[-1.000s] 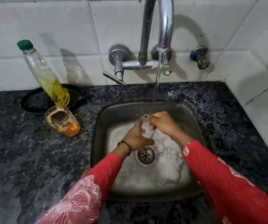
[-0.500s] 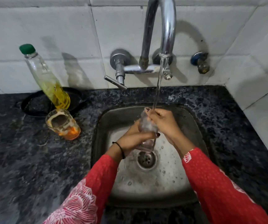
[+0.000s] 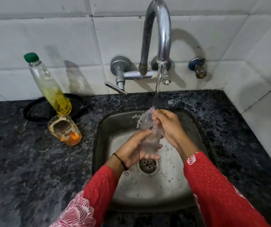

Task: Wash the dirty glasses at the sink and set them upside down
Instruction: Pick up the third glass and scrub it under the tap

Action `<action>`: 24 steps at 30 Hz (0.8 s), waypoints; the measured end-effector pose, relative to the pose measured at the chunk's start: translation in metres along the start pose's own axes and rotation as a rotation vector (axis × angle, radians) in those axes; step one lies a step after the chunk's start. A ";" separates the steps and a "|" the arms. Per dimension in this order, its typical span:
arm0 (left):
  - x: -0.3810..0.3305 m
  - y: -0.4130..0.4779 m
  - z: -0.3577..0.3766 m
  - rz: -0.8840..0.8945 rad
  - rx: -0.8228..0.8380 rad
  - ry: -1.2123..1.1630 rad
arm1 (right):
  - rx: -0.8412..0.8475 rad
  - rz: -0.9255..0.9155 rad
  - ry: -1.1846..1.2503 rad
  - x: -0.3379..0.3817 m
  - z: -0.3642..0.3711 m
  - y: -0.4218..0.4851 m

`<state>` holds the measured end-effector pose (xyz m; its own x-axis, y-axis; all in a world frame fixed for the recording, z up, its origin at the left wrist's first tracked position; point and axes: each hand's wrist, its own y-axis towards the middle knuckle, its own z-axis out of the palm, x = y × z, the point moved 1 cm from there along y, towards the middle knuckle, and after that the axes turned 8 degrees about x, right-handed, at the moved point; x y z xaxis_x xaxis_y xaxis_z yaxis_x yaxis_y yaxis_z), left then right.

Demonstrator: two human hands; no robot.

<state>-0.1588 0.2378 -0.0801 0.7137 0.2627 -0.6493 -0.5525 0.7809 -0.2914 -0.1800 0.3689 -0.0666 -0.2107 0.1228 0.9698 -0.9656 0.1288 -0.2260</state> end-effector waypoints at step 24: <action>-0.011 -0.004 0.001 -0.011 -0.037 0.169 | 0.159 -0.008 0.077 0.005 -0.004 -0.010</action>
<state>-0.1644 0.2322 -0.0710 0.6387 0.1532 -0.7540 -0.5630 0.7610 -0.3223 -0.1708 0.3720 -0.0600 -0.1963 0.1979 0.9604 -0.9805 -0.0260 -0.1950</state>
